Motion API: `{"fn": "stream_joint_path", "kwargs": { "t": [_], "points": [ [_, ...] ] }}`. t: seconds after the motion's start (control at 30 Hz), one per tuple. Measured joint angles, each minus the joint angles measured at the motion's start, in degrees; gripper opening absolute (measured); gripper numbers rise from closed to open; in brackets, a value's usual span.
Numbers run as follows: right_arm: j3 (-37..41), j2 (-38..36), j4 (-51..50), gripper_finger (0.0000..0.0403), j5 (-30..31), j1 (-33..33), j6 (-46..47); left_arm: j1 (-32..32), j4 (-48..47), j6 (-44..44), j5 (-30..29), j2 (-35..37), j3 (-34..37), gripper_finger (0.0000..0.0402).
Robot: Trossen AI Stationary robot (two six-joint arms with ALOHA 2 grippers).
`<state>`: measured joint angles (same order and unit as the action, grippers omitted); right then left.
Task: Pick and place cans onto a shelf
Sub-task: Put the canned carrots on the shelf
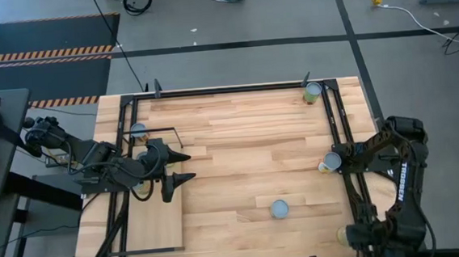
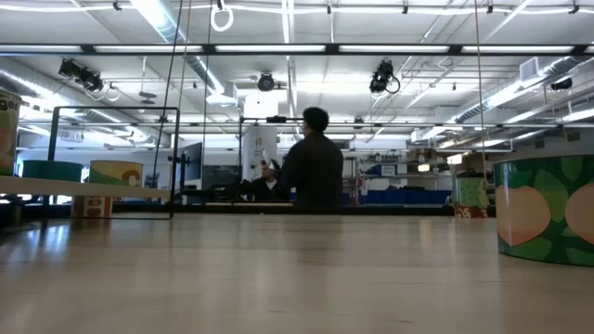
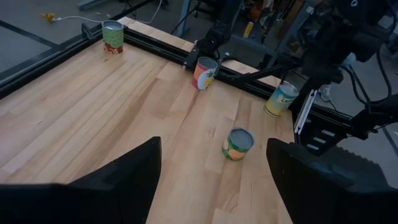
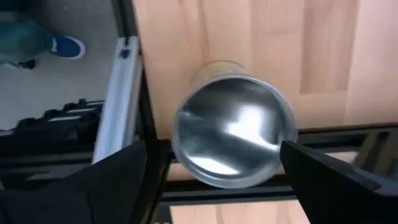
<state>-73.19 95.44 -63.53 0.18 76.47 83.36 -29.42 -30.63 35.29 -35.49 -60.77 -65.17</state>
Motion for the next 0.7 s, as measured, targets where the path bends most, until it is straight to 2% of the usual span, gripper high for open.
{"fn": "stream_joint_path", "kwargs": {
  "t": [0.7],
  "points": [
    [1.58, -0.07, -1.20, 0.0400, 3.31, -0.69, -0.86, 0.01, 0.00, 0.02, 0.01, 0.00, 0.00, 0.0293]
  ]
}}
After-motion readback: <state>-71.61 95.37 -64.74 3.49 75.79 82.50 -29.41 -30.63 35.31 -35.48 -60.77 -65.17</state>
